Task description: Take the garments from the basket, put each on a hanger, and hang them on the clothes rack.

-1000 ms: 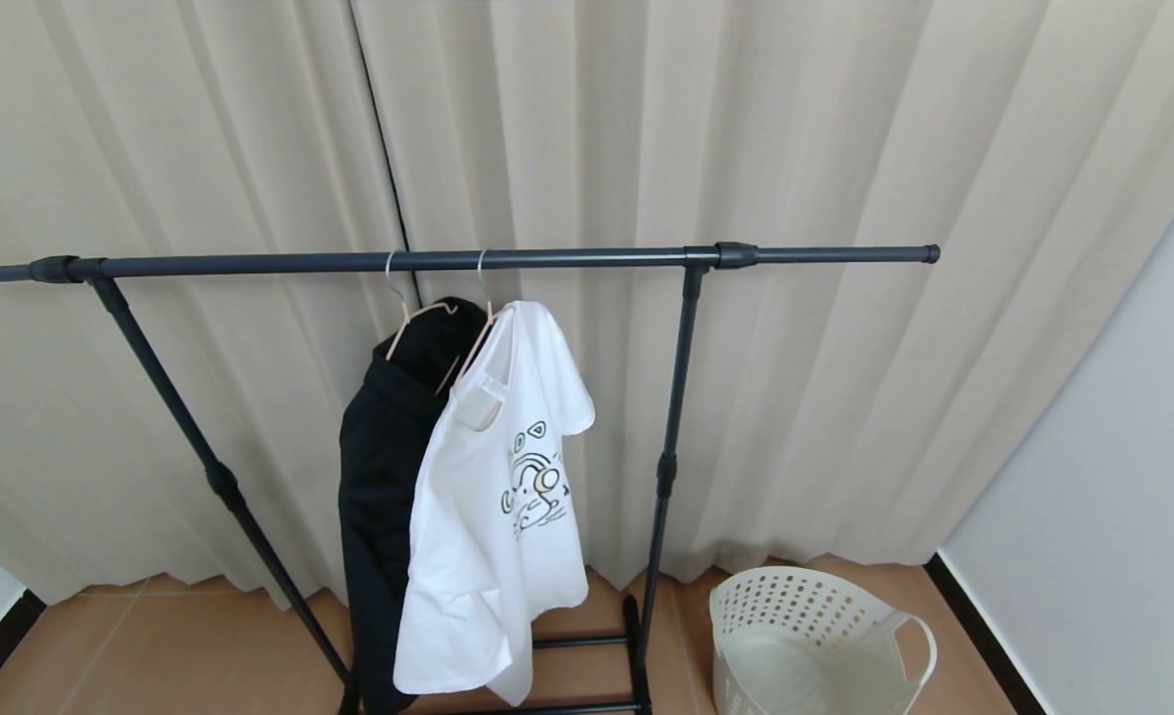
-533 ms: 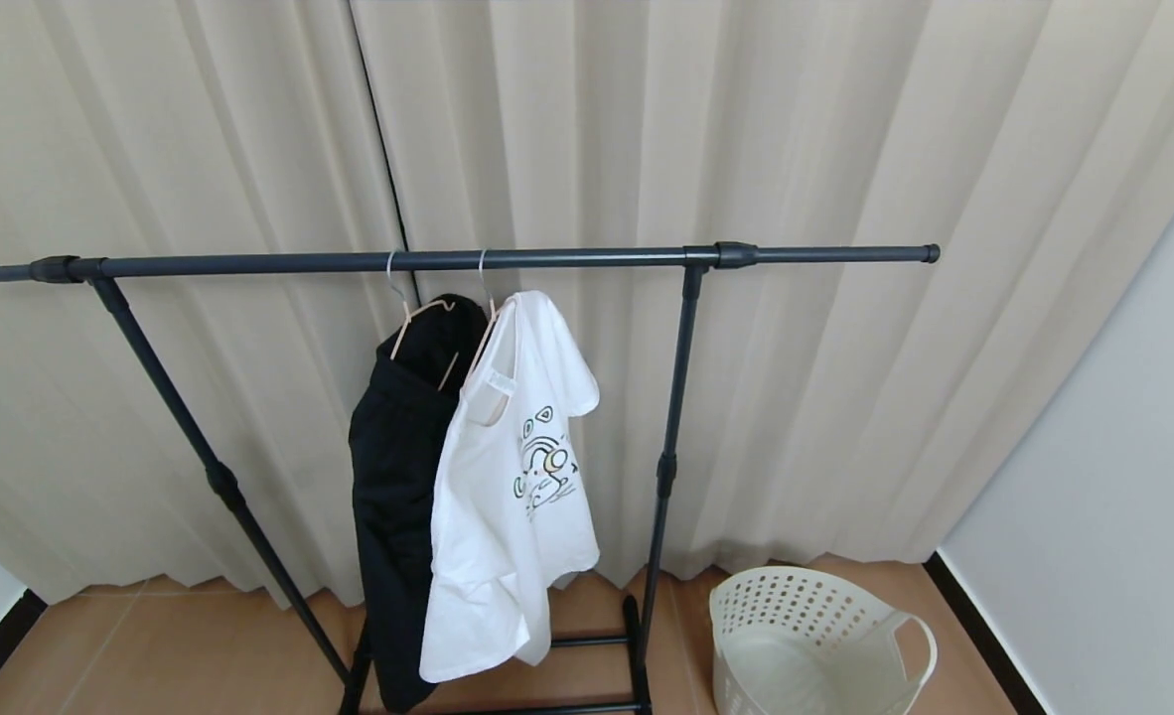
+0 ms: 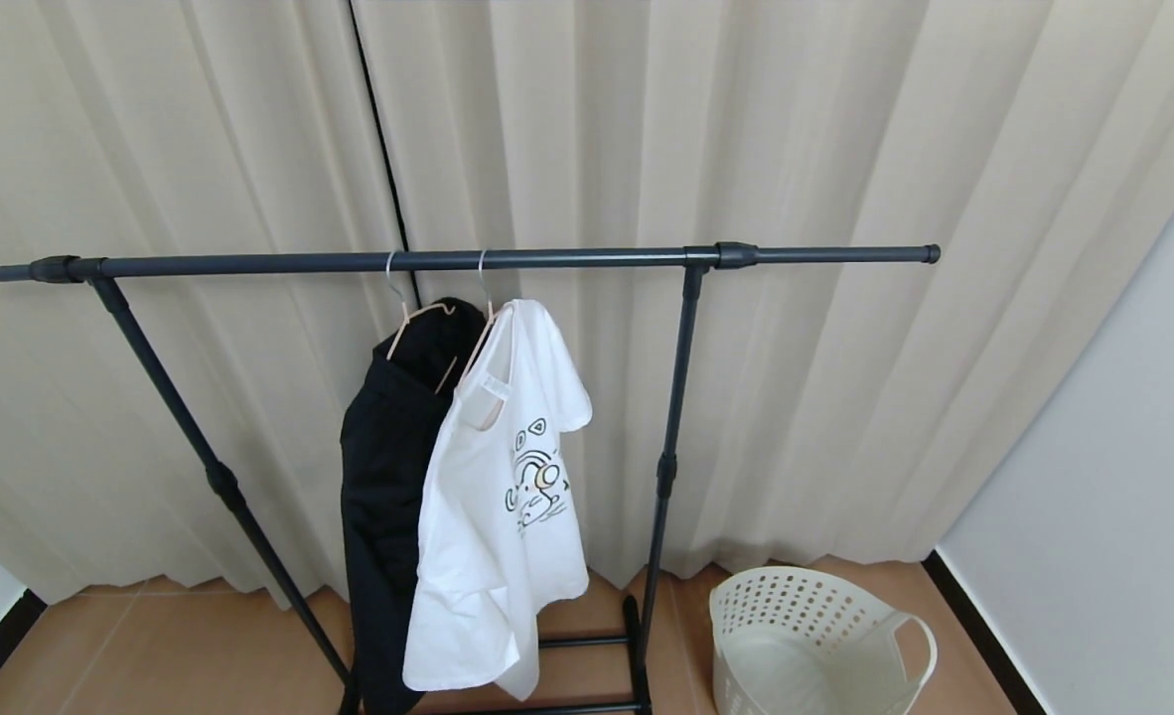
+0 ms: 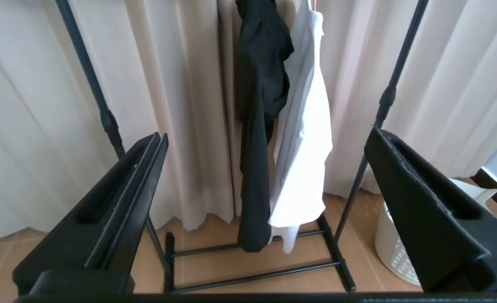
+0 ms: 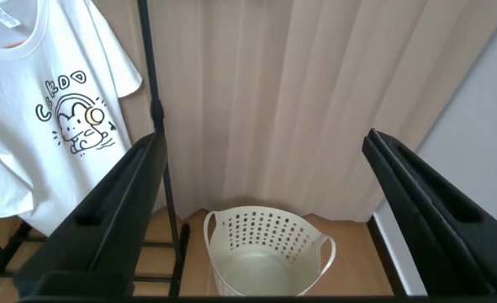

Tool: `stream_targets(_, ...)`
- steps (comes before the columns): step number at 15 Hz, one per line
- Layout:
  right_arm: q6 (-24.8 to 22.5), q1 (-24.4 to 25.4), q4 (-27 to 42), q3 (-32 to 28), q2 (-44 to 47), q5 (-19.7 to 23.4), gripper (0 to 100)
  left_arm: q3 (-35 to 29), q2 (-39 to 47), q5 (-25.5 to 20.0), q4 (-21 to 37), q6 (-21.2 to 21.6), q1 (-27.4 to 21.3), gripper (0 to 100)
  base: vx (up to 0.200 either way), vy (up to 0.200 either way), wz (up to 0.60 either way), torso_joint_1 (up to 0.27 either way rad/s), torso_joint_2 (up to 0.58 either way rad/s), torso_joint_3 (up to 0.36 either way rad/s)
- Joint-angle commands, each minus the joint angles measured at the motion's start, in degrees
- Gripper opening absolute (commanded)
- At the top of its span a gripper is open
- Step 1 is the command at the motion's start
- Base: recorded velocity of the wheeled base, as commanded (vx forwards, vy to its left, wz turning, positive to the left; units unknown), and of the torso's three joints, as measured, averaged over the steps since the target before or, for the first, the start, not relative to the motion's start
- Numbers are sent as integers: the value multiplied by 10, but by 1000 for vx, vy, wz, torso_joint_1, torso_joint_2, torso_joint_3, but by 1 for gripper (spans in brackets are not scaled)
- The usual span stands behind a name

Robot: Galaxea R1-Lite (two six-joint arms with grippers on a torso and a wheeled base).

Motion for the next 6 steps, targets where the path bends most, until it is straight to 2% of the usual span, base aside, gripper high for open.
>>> stream_targets(1,-1,0,0,0,0,0,100,0,1,0,-1,0,0,100,0,0,0,0,0,0)
stream_targets(6,-2,0,0,0,0,-1,100,0,1,0,-1,0,0,100,0,0,0,0,0,0)
